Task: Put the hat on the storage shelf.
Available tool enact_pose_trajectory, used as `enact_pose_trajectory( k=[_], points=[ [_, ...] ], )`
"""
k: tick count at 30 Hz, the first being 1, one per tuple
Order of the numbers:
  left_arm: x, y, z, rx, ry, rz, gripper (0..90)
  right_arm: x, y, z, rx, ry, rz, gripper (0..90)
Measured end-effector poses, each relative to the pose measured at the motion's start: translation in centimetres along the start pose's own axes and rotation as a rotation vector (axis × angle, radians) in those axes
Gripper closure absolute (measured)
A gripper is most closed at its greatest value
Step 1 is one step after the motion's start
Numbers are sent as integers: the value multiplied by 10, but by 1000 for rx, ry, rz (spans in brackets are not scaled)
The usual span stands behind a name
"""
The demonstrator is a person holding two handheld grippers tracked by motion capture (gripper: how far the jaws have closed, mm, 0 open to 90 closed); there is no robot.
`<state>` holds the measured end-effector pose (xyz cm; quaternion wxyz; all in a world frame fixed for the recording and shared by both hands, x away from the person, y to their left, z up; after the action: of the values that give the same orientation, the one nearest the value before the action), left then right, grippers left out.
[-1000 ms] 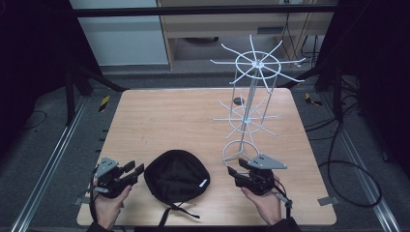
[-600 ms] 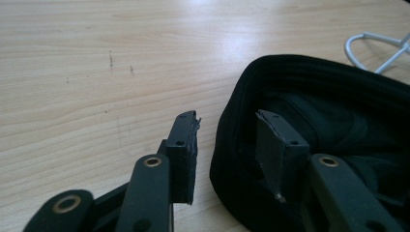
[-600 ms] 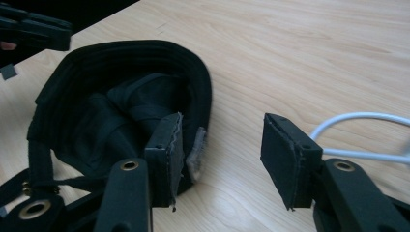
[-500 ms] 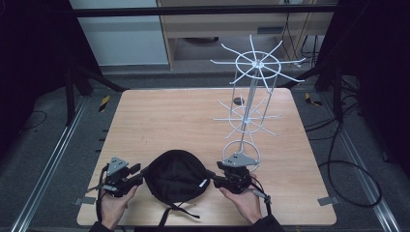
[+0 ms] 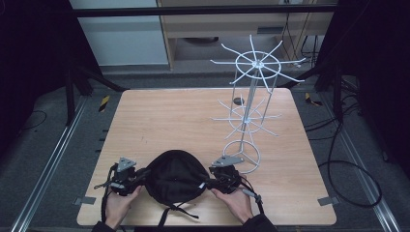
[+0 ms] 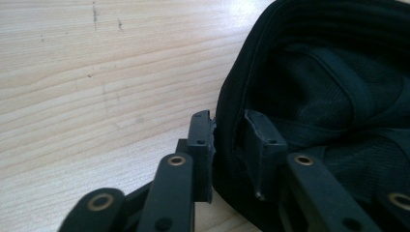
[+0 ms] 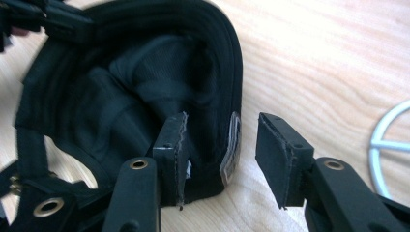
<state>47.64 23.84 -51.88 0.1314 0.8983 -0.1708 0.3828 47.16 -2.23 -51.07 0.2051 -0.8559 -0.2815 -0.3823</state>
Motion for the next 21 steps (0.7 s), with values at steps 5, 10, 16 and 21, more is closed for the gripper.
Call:
enact_pose_trajectory(
  k=[5, 10, 16, 21],
  points=[
    [-2, -1, 2, 9, -14, -12, 787, -3, 2, 3, 9, -7, 28, 559],
    [-3, 2, 2, 11, -17, -12, 805, -5, 0, 7, 16, -24, 36, 606],
    [-3, 3, 2, 3, -15, -13, 813, -8, 1, 13, -2, -53, 36, 697],
    [-4, 4, 2, -3, -14, -17, 816, -9, 5, 17, -22, -71, 32, 806]
  ],
)
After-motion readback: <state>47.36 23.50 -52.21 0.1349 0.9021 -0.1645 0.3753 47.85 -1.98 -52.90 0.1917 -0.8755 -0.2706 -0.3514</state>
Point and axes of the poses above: each handheld gripper's, and its own axes: z roughly forward along the jaws, x roughly out of its top, y roughly to its right, the point moved 7 cm from there along z, roughly forward along the jaws, and after that the axes turned 2 degrees about -x, right-handed, at the moved point
